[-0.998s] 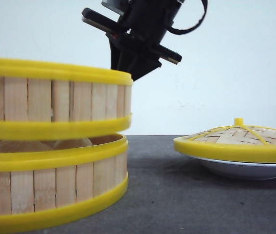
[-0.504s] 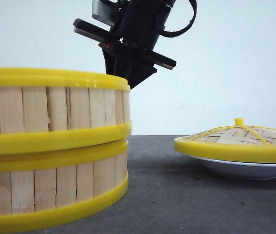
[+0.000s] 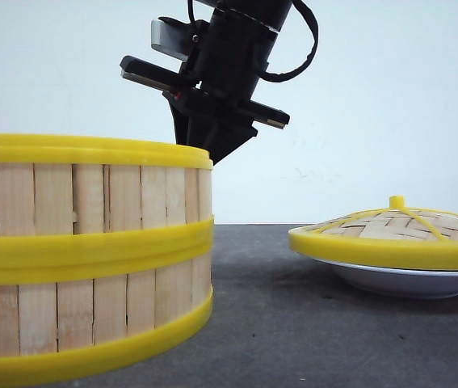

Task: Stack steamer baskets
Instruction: 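Open the right gripper and raise it away from the stack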

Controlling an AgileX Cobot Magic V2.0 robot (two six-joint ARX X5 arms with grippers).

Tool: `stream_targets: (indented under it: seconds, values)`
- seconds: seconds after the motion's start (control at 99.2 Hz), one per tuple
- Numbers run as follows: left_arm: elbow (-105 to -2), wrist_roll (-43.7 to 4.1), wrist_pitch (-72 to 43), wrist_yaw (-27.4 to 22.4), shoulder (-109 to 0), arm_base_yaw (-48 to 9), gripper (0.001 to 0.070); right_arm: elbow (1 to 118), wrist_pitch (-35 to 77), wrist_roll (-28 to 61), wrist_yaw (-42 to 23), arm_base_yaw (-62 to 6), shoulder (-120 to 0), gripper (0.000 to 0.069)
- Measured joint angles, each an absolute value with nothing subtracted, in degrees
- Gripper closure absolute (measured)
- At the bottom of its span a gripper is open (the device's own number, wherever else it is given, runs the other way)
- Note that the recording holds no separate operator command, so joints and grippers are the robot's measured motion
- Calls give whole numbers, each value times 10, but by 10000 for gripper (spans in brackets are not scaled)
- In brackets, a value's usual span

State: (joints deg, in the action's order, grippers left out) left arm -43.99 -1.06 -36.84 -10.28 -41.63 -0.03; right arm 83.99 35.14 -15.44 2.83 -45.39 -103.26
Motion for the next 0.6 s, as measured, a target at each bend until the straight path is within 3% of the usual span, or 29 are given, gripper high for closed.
stream_targets:
  seconds: [0.474,0.534,0.605]
  values:
    - [-440,-11,-370,-103,-416,0,242,840,353,-153,18,-454,-1033,656]
    - [-440,-11,-370,-98,-416,0,242,841,353,-153,23,-454,-1032,599]
    - [-440,-13,-367,-88,-418,2,242,841,354,-153,28,-454,-1025,439]
